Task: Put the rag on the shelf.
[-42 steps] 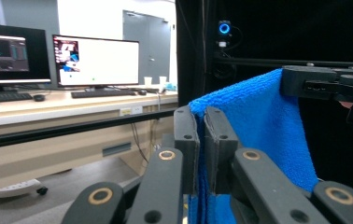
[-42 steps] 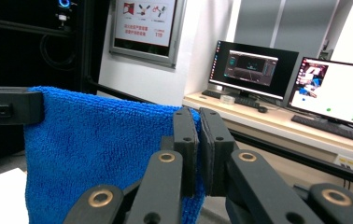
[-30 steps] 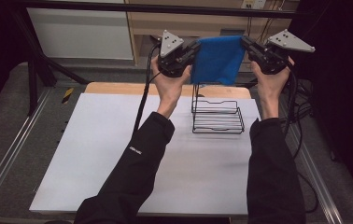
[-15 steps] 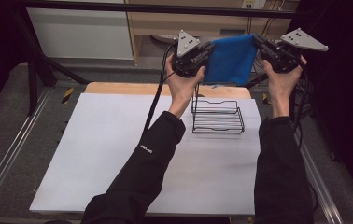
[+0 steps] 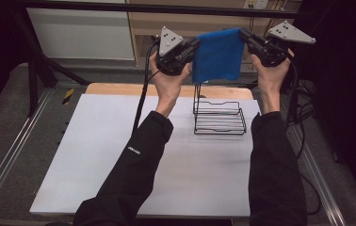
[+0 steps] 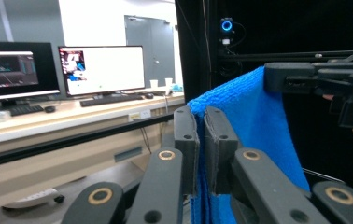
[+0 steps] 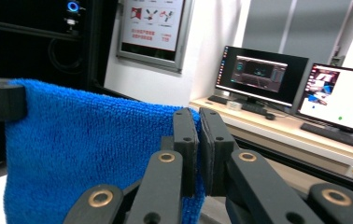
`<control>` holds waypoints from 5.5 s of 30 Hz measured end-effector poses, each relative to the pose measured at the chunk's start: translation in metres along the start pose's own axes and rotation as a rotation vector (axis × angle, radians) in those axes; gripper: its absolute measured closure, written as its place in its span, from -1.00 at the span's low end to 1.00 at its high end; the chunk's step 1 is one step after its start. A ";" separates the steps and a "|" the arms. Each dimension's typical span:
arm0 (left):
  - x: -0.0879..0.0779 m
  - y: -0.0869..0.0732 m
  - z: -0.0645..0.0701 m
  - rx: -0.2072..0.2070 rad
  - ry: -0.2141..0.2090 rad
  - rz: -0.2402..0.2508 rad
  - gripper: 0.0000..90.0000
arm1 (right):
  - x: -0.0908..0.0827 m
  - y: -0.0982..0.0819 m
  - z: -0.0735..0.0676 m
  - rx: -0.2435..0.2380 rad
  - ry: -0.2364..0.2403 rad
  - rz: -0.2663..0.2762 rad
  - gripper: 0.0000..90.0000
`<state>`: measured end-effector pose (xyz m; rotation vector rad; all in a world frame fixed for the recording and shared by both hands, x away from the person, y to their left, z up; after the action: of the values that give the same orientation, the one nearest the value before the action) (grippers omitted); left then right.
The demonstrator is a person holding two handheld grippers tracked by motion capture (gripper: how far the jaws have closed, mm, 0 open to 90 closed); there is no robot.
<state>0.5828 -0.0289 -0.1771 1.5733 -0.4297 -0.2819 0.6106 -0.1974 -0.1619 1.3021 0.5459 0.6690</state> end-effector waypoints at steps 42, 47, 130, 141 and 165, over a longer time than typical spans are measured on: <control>-0.016 -0.069 0.059 -0.016 -0.183 -0.237 0.86 | -0.087 -0.070 -0.031 0.192 0.052 -0.157 0.91; -0.023 -0.073 0.061 -0.008 -0.197 -0.276 0.85 | -0.091 -0.076 -0.038 0.228 0.058 -0.171 0.90; -0.061 -0.138 0.056 0.124 -0.280 -0.550 0.26 | -0.111 -0.124 -0.075 0.311 0.074 -0.247 0.22; -0.110 -0.161 0.011 0.120 -0.225 -0.597 -0.24 | -0.104 -0.126 -0.109 0.342 0.117 -0.270 -0.50; -0.220 -0.244 -0.086 0.064 -0.079 -0.714 -0.82 | -0.094 -0.205 -0.174 0.422 0.233 -0.380 -0.98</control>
<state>0.4473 0.1472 -0.4335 1.7394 0.0840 -0.8834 0.4511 -0.1724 -0.3962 1.4622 1.1403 0.3987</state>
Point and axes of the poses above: each handheld gripper's, and its own axes: x roughly forward along the jaws, y roughly out of its top, z roughly to its right, the point moved 10 cm from there along x, roughly forward along the jaws, and after that the axes turned 14 degrees about y, right-handed, at the moved point
